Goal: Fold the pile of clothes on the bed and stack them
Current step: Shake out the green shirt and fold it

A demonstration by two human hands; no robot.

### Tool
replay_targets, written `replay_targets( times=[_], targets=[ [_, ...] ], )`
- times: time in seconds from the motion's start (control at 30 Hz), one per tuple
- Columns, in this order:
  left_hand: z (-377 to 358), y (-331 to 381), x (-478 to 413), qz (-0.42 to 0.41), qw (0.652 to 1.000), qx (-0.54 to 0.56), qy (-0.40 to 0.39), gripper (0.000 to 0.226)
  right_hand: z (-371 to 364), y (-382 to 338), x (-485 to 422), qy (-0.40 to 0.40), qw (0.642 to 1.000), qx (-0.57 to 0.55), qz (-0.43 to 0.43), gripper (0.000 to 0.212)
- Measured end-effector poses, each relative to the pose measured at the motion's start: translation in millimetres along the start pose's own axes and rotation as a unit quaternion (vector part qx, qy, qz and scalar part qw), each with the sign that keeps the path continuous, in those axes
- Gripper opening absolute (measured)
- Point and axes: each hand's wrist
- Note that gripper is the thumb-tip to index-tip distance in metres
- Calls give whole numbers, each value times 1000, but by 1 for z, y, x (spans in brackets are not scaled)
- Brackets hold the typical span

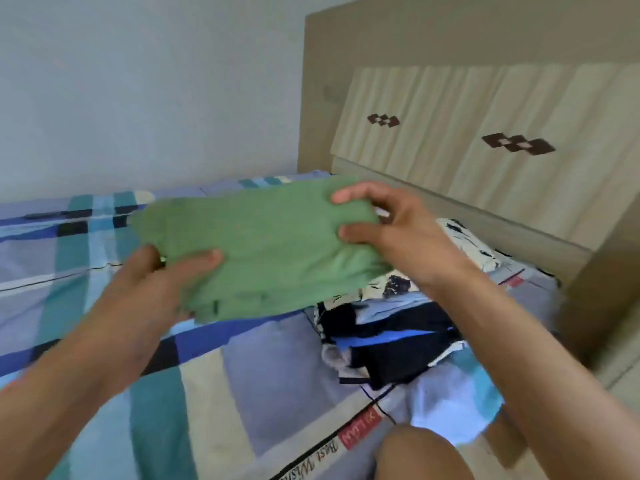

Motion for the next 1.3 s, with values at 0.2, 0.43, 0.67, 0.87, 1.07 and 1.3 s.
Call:
replay_targets(
  times=[0.2,0.43,0.67,0.87,1.07,1.3],
  targets=[
    [-157,35,-97,19,992,-20,-120,34,141,8,-66,112,990,62,-58,28],
    [-214,-37,-138,129,979,-126,-97,39,164,96,-79,132,966,131,-180,26],
    [-210,-29,-131,-260,803,-535,38,101,166,108,-80,110,931,342,-63,43],
    [-238,-34,-152,-263,723,-621,-151,75,155,94,-107,10,904,428,-5,71],
    [-216,-81,-150,-142,747,-619,-195,85,139,136,-88,-70,894,434,-89,76],
    [-216,-69,-153,-177,775,-580,-176,86,140,123,-91,-51,894,437,-85,74]
  ],
)
Point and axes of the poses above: each hand's wrist, its own x-axis away from the middle knuckle, its own z-axis out of the back of the hand, y = z × x, and after that the axes turned 3 degrees about x, right-handed
